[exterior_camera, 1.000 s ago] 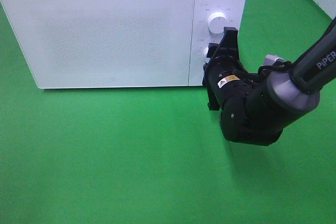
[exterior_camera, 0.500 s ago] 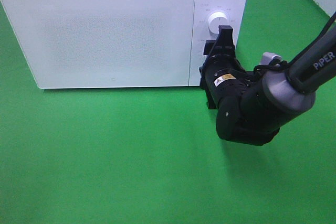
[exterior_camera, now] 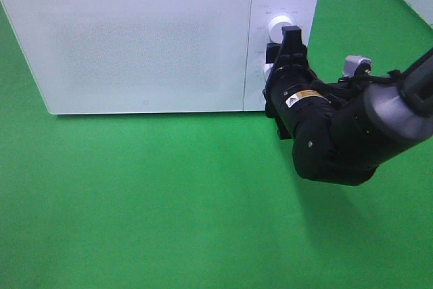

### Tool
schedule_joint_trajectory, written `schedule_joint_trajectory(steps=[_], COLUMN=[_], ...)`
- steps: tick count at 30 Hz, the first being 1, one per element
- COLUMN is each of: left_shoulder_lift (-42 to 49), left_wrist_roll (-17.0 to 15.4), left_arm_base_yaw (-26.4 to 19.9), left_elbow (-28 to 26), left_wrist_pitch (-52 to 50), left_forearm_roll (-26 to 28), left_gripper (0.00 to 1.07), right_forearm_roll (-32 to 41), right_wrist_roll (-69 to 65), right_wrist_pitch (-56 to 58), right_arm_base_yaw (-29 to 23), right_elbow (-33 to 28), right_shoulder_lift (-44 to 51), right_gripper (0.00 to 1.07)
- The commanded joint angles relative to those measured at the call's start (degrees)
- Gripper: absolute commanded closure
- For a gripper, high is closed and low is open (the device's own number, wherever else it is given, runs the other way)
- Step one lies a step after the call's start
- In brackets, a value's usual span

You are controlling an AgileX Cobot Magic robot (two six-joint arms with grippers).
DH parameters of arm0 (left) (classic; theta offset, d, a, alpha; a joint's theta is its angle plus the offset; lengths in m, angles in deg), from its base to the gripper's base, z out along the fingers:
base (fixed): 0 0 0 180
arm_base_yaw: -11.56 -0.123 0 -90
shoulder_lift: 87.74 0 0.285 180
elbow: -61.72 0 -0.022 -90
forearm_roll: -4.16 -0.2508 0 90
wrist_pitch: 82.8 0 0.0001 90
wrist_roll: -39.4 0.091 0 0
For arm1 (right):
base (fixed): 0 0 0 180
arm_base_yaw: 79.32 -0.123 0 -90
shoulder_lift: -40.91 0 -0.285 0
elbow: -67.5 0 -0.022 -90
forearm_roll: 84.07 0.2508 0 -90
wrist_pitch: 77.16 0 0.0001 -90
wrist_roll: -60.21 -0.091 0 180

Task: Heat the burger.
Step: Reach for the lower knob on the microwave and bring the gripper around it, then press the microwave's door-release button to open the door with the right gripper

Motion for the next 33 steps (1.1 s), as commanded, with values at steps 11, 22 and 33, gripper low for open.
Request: schedule_joint_trajectory(steps=[11, 22, 33], left_shoulder_lift=[1.0, 1.0, 1.0], left_wrist_roll=[-0.3, -0.3, -0.3], left_arm_base_yaw=[-0.2, -0.2, -0.2], left_elbow=[0.3, 0.3, 0.3], left_wrist_pitch=[-0.3, -0.3, -0.3], left_forearm_roll=[0.1, 0.1, 0.1], left_gripper=[0.04, 0.04, 0.04], right_forearm_roll=[-7.5, -15.0, -21.3], right_wrist_roll=[11.5, 40.6, 68.4], right_wrist_pitch=[12.2, 28.8, 50.1], right_arm_base_yaw=[0.3, 0.3, 0.5], right_elbow=[-7.4, -9.1, -9.1], right_shoulder_lift=[9.7, 19.1, 27.5], right_gripper=[0.4, 0.4, 0.38])
